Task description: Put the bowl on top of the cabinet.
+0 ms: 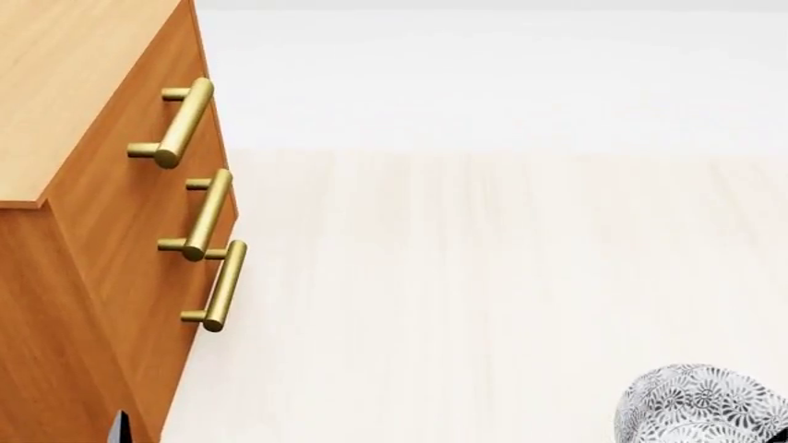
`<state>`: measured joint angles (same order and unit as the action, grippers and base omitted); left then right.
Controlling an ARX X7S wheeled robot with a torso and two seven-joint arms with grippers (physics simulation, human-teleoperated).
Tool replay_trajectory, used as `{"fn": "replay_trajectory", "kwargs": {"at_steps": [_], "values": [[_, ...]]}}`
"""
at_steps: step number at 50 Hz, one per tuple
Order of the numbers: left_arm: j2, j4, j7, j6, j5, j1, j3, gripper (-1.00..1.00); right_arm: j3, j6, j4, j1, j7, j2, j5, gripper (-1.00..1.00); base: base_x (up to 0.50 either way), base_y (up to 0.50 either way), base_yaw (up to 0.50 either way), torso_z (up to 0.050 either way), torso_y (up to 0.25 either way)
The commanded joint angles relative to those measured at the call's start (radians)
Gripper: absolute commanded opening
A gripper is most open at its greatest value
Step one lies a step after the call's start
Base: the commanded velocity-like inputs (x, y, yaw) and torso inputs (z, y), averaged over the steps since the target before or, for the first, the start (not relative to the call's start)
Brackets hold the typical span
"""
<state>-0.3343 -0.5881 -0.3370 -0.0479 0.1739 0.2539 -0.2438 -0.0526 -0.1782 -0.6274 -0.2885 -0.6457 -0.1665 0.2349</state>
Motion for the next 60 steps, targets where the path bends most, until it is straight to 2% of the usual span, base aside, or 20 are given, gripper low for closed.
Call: {"fn": "replay_trajectory", "kwargs": {"at_steps": [1, 9, 13, 16, 17, 23, 29, 32, 37, 60], "values": [[-0.003, 0.004, -0.002, -0.001, 0.005, -0.004, -0.004, 1.0, -0.094, 0.128, -0.081, 0.013, -0.131, 0.014, 0.061, 1.0, 0.0, 0.0, 0.0, 0.0, 0.0], [-0.005, 0.004, -0.006, -0.005, 0.005, -0.002, -0.005, 1.0, -0.109, 0.045, -0.074, -0.004, -0.09, -0.001, 0.119, 1.0, 0.0, 0.0, 0.0, 0.0, 0.0], [-0.007, 0.001, -0.009, -0.006, 0.004, -0.001, -0.005, 1.0, -0.111, 0.023, -0.051, -0.003, 0.001, -0.048, 0.29, 1.0, 0.0, 0.0, 0.0, 0.0, 0.0], [-0.008, 0.002, -0.01, -0.007, 0.006, -0.001, -0.005, 1.0, -0.124, 0.042, -0.039, 0.009, -0.019, -0.055, 0.312, 1.0, 0.0, 0.0, 0.0, 0.0, 0.0], [-0.008, 0.003, -0.01, -0.006, 0.005, -0.002, -0.006, 1.0, -0.12, 0.002, -0.026, 0.007, 0.03, -0.059, 0.335, 1.0, 0.0, 0.0, 0.0, 0.0, 0.0], [-0.01, 0.003, -0.012, -0.008, 0.005, -0.002, -0.007, 1.0, -0.146, 0.04, -0.008, 0.014, -0.02, -0.064, 0.385, 1.0, 0.0, 0.0, 0.0, 0.0, 0.0], [-0.012, 0.001, -0.015, -0.008, 0.006, -0.001, -0.007, 1.0, -0.152, -0.029, 0.024, 0.009, 0.053, -0.054, 0.449, 1.0, 0.0, 0.0, 0.0, 0.0, 0.0], [-0.012, 0.002, -0.016, -0.009, 0.007, -0.002, -0.008, 1.0, -0.156, -0.015, 0.019, 0.006, 0.02, -0.052, 0.408, 1.0, 0.0, 0.0, 0.0, 0.0, 0.0], [-0.014, 0.001, -0.018, -0.01, 0.007, -0.002, -0.009, 1.0, -0.165, -0.038, 0.043, 0.006, 0.043, -0.05, 0.477, 1.0, 0.0, 0.0, 0.0, 0.0, 0.0], [-0.017, 0.009, -0.021, -0.007, 0.012, -0.011, -0.02, 1.0, -0.173, -0.004, 0.123, 0.049, 0.002, -0.058, 0.574, 1.0, 0.0, 0.0, 0.0, 0.0, 0.0]]}}
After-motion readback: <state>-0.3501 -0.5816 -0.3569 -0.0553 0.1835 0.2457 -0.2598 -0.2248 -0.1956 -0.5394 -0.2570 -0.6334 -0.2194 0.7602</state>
